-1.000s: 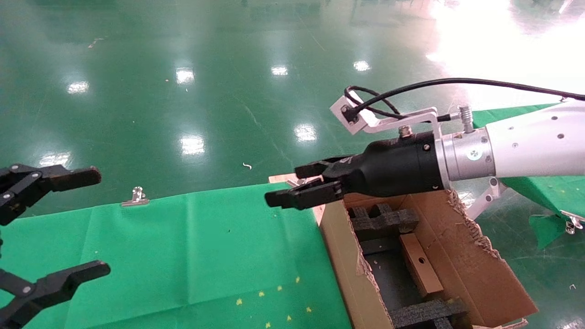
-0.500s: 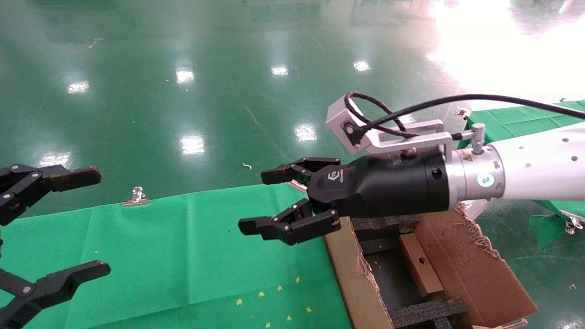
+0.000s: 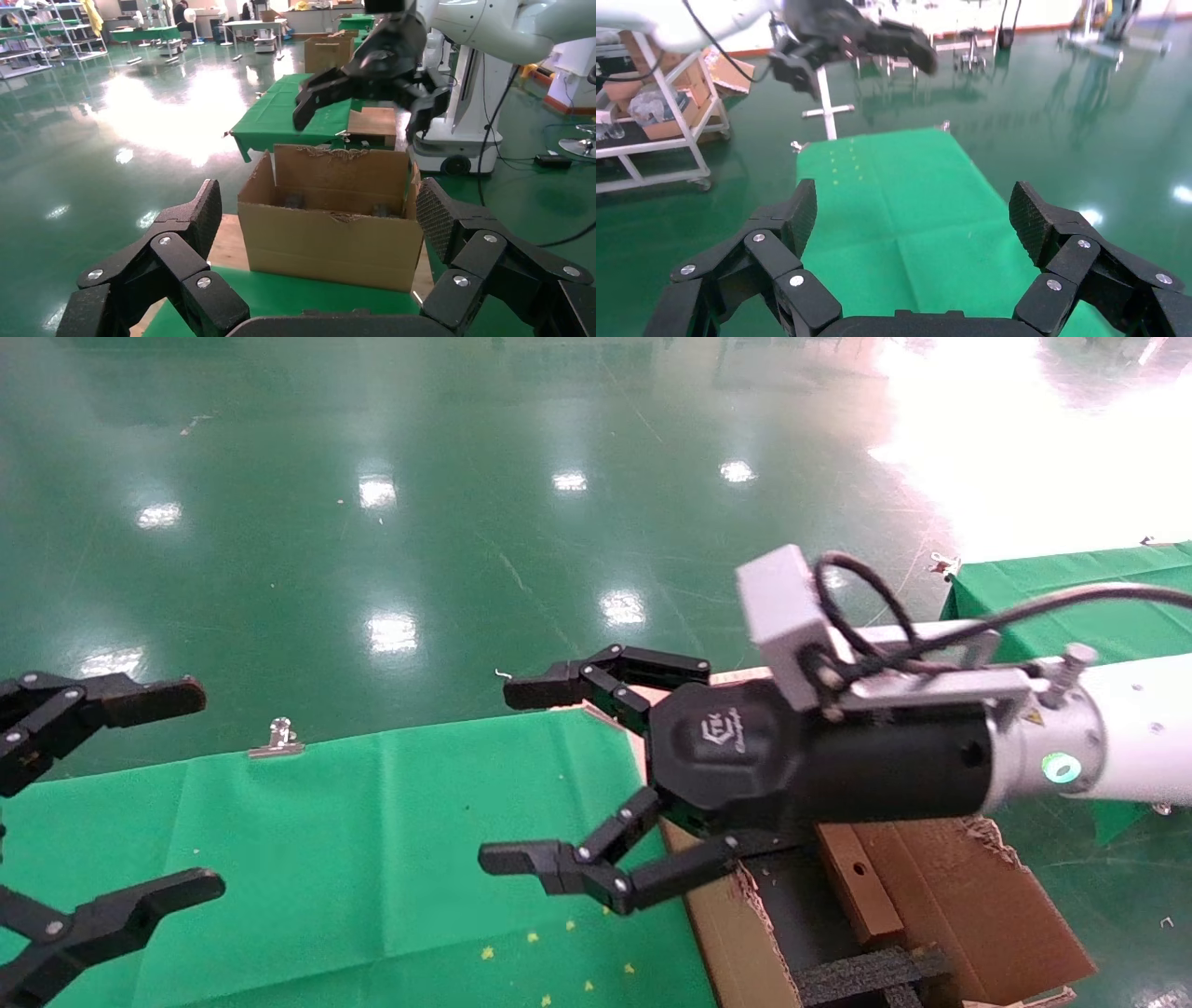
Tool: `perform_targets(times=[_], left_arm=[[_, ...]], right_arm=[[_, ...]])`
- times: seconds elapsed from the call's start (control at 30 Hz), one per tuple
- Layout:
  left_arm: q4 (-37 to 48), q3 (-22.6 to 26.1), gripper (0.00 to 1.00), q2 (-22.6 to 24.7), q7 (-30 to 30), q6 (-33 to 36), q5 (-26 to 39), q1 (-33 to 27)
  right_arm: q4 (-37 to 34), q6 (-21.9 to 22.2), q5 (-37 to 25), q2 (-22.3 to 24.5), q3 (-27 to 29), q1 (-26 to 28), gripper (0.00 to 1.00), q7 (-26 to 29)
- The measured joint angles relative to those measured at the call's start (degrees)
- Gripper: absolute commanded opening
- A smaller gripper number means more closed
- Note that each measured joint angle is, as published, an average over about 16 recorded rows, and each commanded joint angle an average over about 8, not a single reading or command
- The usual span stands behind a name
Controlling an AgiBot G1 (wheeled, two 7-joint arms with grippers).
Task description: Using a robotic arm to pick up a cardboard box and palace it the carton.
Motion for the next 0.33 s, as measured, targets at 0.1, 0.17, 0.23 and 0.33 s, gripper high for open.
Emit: perform_targets(times=[0.1,0.17,0.23,0.33], left_arm=[[0.0,0.0,1.00,0.0,0.0,0.0,0.0,0.0],[0.0,0.0,1.00,0.0,0.0,0.0,0.0,0.0],[0.0,0.0,1.00,0.0,0.0,0.0,0.0,0.0],[0.0,0.0,1.00,0.0,0.0,0.0,0.0,0.0]], right_arm=[[0.4,-1.4,0.8,-0.2,3.6,-2.6,1.00,-2.6],[0.5,-1.9,1.0,-0.3,4.8,-3.4,1.00,-3.6],[0.7,-2.4,1.3,-0.4,6.0,-4.3,1.00,-4.5],[0.9,-3.0,1.6,-0.5,7.7,-5.5,1.00,-5.8]])
